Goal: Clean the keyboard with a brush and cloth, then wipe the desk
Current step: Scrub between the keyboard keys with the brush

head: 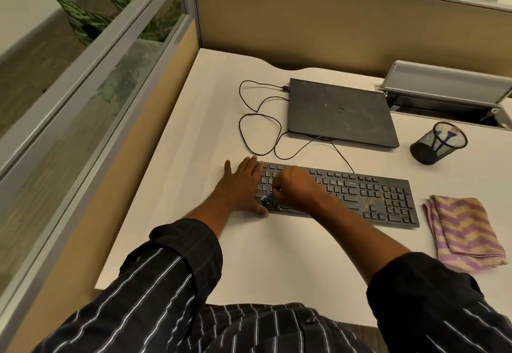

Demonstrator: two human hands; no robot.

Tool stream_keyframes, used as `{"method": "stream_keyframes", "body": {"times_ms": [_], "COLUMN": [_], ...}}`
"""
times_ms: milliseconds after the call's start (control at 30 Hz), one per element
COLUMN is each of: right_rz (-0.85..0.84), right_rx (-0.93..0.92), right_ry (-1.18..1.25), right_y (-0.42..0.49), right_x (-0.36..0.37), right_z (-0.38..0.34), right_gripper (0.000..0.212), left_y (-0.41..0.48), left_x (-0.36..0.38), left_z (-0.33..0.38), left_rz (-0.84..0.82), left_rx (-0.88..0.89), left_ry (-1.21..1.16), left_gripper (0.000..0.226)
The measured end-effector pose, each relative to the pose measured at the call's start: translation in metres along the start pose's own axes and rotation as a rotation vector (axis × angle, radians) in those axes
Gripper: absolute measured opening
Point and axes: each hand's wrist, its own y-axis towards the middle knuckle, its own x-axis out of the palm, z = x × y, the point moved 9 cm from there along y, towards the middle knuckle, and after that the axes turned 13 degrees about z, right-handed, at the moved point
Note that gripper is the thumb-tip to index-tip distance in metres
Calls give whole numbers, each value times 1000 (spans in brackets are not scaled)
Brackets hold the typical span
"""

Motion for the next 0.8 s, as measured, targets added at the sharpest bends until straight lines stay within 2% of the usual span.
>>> {"method": "stream_keyframes", "body": {"times_ms": [133,300,433,600,800], "right_rz": [102,31,123,129,114], "right_rx": [-6,31,102,200,140], "right_ry": [37,10,34,49,17], "right_y": [6,3,4,5,10], "right_x": [-7,-4,-11,-8,2], "right_z": [-2,-2,3,-1,-27], "right_gripper": [22,19,21,21,23], "left_y": [-2,-1,-2,-4,-5], "left_x": [2,-1,-1,-2,-2], "left_z": [-7,-10,-17,-23,-26], "left_rz": [-17,-26,-20,-11,-21], "left_rx": [6,36,55,74,95], "left_ry": [-3,-7,1,4,-6], "left_gripper": [140,140,140,139,135]}}
